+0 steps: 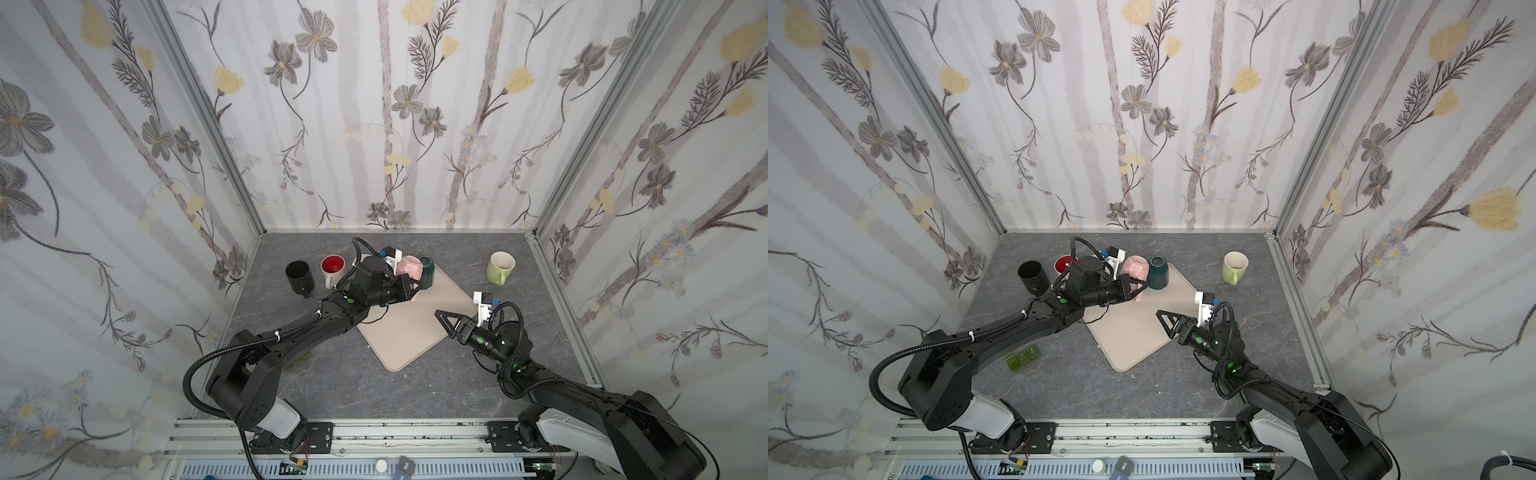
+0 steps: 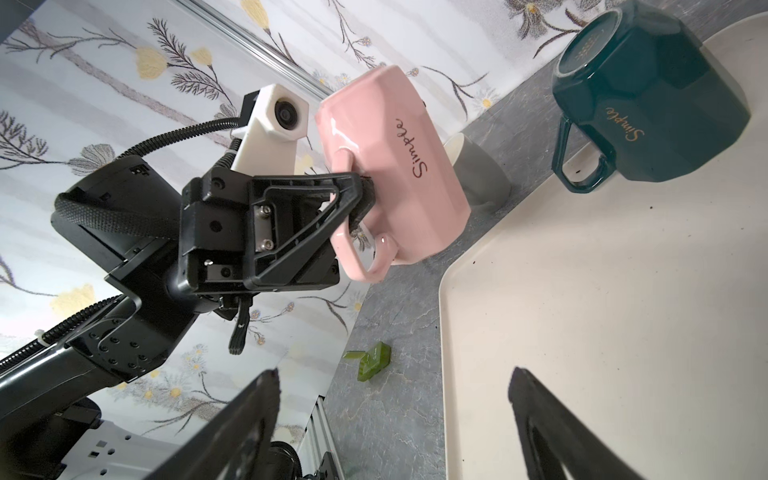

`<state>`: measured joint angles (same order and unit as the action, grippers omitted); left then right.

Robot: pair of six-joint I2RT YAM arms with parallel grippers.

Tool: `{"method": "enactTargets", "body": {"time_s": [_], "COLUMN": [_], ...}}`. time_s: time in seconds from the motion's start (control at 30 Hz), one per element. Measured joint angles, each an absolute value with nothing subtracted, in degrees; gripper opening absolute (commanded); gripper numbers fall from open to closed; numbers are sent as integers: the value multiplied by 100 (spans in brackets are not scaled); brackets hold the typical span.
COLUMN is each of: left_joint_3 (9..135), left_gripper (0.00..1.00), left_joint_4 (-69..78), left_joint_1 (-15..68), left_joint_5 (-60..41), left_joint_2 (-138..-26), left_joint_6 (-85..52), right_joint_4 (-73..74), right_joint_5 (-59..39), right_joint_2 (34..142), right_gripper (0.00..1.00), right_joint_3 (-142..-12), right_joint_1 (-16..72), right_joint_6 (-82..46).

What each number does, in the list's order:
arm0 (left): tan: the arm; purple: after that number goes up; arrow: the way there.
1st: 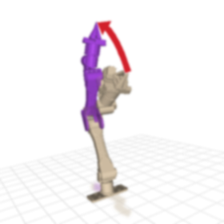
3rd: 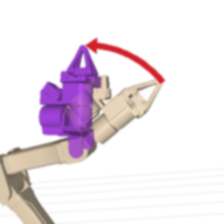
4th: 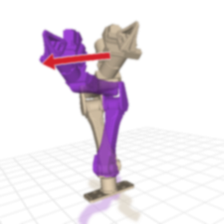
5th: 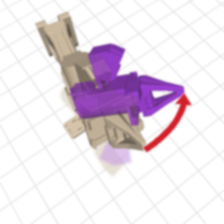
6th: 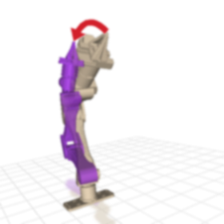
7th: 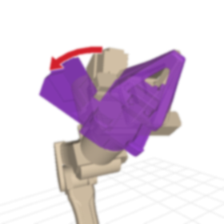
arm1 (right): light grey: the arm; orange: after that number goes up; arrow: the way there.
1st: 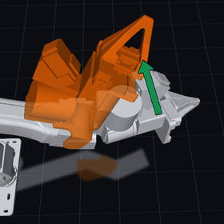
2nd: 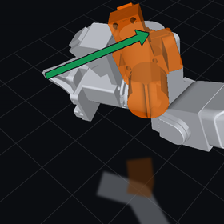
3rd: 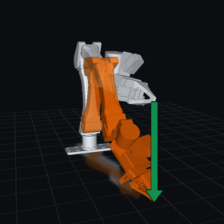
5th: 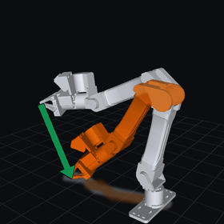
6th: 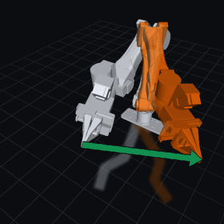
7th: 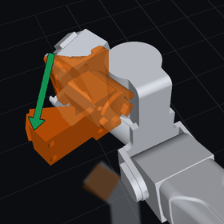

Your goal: Turn the mug right side up

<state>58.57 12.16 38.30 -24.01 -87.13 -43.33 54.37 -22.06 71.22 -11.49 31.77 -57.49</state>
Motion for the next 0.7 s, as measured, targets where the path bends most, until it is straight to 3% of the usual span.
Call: {"method": "enactTargets", "body": {"time_s": [0.47,0.7], "left_joint_3": [5734,5660], "left_gripper": [0,0], "left_joint_4": [1474,1763], "left_joint_1": [3804,3793], "left_joint_5": [-2364,-2421], "left_joint_2": [-8991,-9463], "left_joint_6": [-4224,-4270], "right_joint_4": [5454,5054], "right_joint_5": [-2259,-2200], "right_joint_2": [7290,6777], "right_gripper": [89,89], "right_joint_3": [-1175,-1177], "right_joint_1": [3192,3192], "right_joint_6": [-5798,-5640]}}
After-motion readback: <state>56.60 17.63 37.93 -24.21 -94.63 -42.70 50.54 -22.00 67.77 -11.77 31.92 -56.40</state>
